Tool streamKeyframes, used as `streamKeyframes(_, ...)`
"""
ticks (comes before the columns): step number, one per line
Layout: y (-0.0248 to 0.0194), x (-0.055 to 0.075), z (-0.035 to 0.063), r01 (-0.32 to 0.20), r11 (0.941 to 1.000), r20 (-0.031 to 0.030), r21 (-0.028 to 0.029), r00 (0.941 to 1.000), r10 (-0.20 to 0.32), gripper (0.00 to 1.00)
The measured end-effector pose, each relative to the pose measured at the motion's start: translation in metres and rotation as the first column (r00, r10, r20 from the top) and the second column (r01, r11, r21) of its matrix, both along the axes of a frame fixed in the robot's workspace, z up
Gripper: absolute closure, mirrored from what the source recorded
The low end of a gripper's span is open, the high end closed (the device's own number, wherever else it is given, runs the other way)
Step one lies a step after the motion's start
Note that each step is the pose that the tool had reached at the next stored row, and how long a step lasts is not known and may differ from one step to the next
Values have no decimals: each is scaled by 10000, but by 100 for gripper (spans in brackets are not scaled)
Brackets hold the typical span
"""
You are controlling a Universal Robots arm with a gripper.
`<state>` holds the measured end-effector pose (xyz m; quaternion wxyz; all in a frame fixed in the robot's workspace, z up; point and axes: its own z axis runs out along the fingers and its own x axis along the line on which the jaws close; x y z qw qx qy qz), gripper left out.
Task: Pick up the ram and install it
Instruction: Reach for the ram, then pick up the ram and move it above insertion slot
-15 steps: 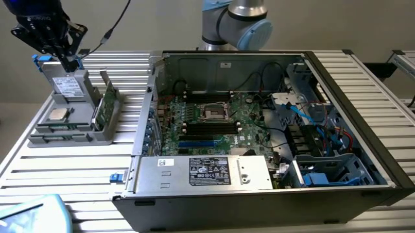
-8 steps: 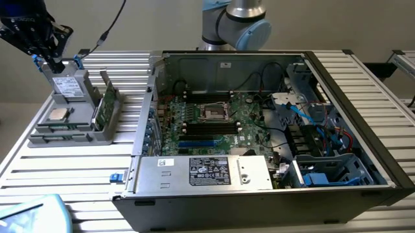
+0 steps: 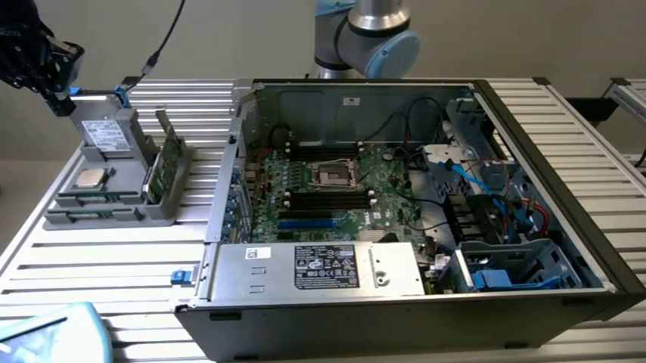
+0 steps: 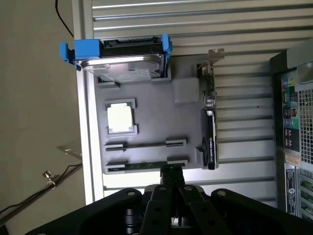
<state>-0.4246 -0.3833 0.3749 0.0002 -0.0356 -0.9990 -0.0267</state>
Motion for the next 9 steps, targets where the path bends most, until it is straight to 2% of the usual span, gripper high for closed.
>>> streamKeyframes(2,0,-67,-3,1,10000,0,10,10000,-1,89)
streamKeyframes(9,0,-67,-2,0,10000,-3,8,10000,0,89)
